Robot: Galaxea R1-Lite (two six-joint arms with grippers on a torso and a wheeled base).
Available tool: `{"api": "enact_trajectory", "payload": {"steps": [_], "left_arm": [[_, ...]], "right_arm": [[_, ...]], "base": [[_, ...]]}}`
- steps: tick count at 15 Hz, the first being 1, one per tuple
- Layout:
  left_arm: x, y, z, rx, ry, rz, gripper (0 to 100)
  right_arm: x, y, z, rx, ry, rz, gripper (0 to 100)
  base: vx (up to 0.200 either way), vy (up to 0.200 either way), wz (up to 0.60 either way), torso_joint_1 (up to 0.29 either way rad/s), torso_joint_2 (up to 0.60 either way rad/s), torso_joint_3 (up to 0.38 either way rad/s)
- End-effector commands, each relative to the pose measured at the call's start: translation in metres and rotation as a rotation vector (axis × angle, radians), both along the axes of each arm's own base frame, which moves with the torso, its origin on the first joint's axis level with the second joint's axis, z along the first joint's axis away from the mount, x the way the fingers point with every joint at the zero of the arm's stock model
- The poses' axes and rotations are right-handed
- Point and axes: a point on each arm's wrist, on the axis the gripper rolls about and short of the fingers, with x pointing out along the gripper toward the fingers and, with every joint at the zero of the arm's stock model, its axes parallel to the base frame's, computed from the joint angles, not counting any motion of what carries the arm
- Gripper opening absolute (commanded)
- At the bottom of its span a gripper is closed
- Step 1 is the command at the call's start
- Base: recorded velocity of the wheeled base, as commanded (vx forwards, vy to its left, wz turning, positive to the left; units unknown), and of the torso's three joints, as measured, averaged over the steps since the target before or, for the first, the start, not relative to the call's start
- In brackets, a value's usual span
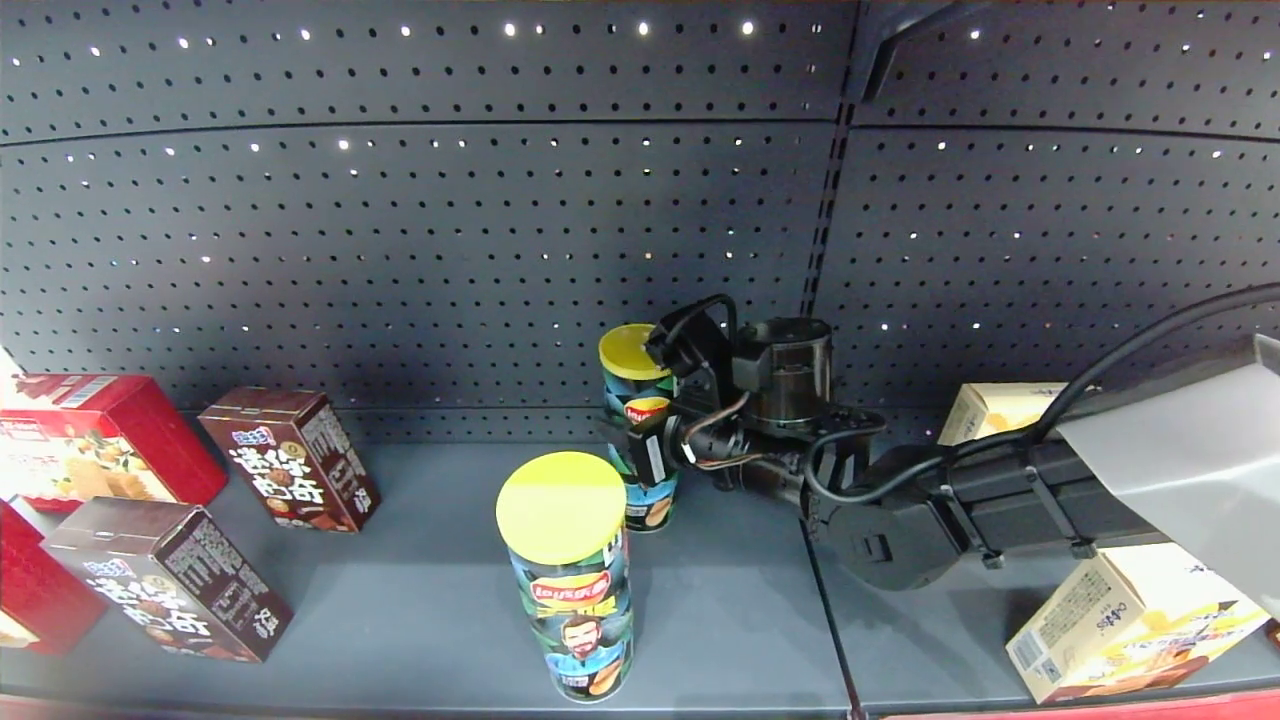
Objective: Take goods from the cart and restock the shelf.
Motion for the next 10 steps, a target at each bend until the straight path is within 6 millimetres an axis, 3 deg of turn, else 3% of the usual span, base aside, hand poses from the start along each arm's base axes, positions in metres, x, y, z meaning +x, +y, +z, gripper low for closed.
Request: {"api": "enact_trajectory", "payload": {"steps": [1,7,10], "left_arm": [[0.000,0.000,0.000,0.000,0.001,0.002,100],[0.000,0.000,0.000,0.000,0.001,0.002,100],[0.000,0.000,0.000,0.000,0.001,0.002,100]], "right_arm": [[-0.003,0.002,-0.003,-0.008,0.008,0.008,100],[-0.012,0.003,-0.012,-0.036,0.033,0.012,100],[-0.024,-0.010,-0.011,-0.054,0.052,0.010,100]], "base": [[0.000,0.000,0.00,0.000,0.00,0.000],[0.000,0.000,0.00,0.000,0.00,0.000],[0.000,0.000,0.00,0.000,0.00,0.000]]}}
